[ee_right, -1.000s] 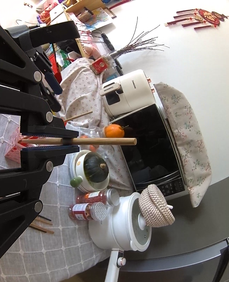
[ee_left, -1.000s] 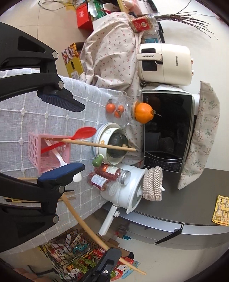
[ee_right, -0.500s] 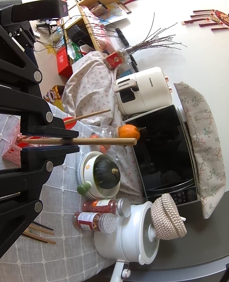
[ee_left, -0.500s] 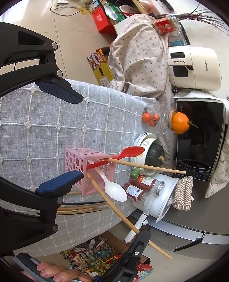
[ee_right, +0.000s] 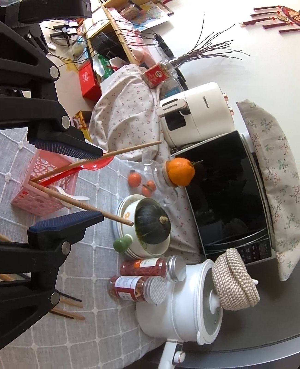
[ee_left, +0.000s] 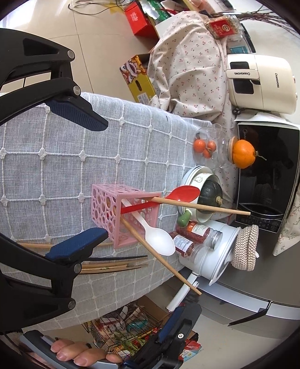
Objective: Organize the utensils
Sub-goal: 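Insert both chopsticks into the pink basket and open both grippers, then grasp a black chopstick with the right gripper while the left grasps a wooden chopstick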
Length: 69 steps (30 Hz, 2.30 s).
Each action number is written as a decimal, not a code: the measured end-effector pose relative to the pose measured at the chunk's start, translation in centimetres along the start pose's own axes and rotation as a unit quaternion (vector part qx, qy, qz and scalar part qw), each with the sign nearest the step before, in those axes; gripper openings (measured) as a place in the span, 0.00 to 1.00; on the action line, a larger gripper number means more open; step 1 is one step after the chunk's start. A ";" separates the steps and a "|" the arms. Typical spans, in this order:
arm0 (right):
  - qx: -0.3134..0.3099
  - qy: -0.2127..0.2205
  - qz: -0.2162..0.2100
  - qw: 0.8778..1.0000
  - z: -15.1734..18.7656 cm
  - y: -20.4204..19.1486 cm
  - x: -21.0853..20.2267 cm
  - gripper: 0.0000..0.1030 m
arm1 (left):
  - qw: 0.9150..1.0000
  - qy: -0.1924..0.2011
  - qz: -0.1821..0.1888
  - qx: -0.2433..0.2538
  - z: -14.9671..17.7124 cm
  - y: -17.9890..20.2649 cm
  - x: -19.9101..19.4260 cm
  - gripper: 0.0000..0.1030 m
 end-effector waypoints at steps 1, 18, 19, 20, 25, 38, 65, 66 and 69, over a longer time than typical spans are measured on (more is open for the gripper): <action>0.001 0.003 0.002 1.000 -0.2 0.3 -0.4 0.48 | 1.000 -0.002 0.001 -0.001 0.1 0.2 0.0 0.87; 0.010 -0.041 0.100 0.994 0.9 10.0 -3.7 0.76 | 0.999 -0.040 0.021 0.005 1.7 4.2 1.6 0.90; 0.013 -0.048 0.108 0.993 1.2 10.6 -3.6 0.76 | 0.999 -0.044 0.022 0.006 1.8 4.5 1.8 0.90; 0.016 -0.056 0.116 0.992 1.5 11.2 -3.5 0.77 | 0.999 -0.048 0.024 0.008 2.0 4.8 1.9 0.90; 0.019 -0.119 0.170 0.978 4.2 14.1 -2.2 0.77 | 0.997 -0.066 0.023 0.017 3.0 6.0 2.6 0.90; 0.058 -0.258 0.256 0.930 12.4 20.5 1.8 0.77 | 0.992 -0.109 0.040 0.043 5.2 8.3 4.0 0.90; -0.001 -0.291 0.261 0.921 14.5 19.9 4.6 0.43 | 0.990 -0.115 0.048 0.059 5.2 9.6 4.2 0.90; 0.002 -0.293 0.256 0.921 14.4 19.9 4.5 0.29 | 0.990 -0.115 0.050 0.062 5.2 9.9 4.1 0.90; 0.020 -0.300 0.252 0.920 14.4 20.4 3.7 0.09 | 0.989 -0.113 0.054 0.073 5.3 11.1 4.0 0.90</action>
Point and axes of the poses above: each gripper's, at about its wrist camera, not at the fingertips, and x roughly the way its jaws point, y to its right, z to its underside, the point moved 8 cm from there along x, roughly the way its jaws point, and after that the axes turned 13 degrees about y, right-handed, at the moved point
